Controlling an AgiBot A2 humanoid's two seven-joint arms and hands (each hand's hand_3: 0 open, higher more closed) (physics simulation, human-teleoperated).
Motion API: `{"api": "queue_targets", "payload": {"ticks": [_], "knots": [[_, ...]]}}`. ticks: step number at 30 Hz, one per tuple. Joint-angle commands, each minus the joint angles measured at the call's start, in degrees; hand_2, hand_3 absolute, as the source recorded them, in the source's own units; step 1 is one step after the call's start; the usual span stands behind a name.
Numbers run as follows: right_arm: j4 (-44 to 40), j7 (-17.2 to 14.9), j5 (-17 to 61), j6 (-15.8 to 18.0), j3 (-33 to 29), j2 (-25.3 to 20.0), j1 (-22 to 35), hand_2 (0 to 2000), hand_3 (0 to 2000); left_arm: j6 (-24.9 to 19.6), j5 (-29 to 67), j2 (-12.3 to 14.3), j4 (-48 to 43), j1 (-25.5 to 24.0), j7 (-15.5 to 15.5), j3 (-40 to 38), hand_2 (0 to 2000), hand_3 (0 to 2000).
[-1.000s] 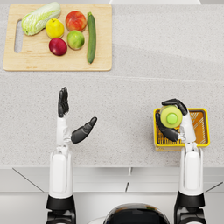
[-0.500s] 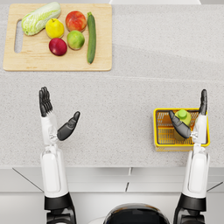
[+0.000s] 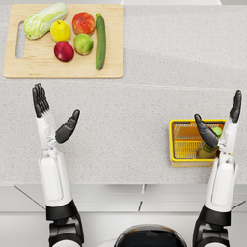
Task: Pick up the green tea and place it into the yellow basket
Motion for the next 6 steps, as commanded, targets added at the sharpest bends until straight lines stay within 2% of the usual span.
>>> {"api": "queue_targets", "payload": {"ticks": [1, 6], "knots": [[-0.1, 0.0, 0.0, 0.0, 0.0, 0.0, 0.0, 0, 0, 0.0, 0.0, 0.0, 0.1, 0.0, 0.0, -0.1, 0, 0], [-0.4, 0.0, 0.0, 0.0, 0.0, 0.0, 0.1, 0, 0, 0.0, 0.0, 0.0, 0.4, 0.0, 0.0, -0.2, 0, 0]]}}
